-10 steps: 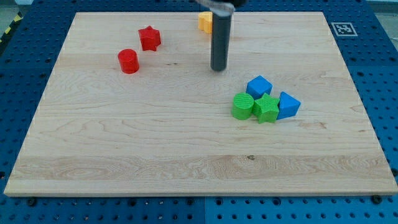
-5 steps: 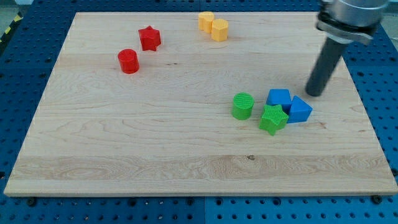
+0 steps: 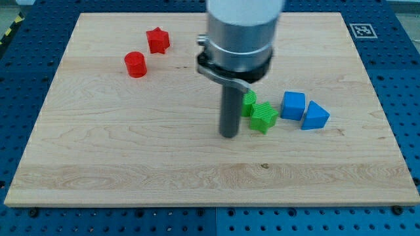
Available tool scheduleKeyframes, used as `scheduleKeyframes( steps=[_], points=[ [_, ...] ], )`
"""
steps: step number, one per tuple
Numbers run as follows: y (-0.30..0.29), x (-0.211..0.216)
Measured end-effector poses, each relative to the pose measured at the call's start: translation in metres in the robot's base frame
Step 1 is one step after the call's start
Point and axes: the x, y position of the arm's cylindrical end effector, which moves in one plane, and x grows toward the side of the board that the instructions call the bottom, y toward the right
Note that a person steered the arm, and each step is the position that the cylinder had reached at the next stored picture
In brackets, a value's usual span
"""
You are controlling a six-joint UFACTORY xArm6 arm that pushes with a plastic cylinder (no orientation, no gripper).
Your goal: Move the green blocks diagonally to the top left of the blue blocks
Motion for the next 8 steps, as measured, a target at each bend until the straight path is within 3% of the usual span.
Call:
scheduleKeyframes(
  steps=[1, 2, 4, 6, 8],
  points=[
    [-0.006, 0.005],
    [0.025, 0.03],
    [0.11, 0.022],
    [0.047, -0.013],
    [0.033, -0.031]
  ],
)
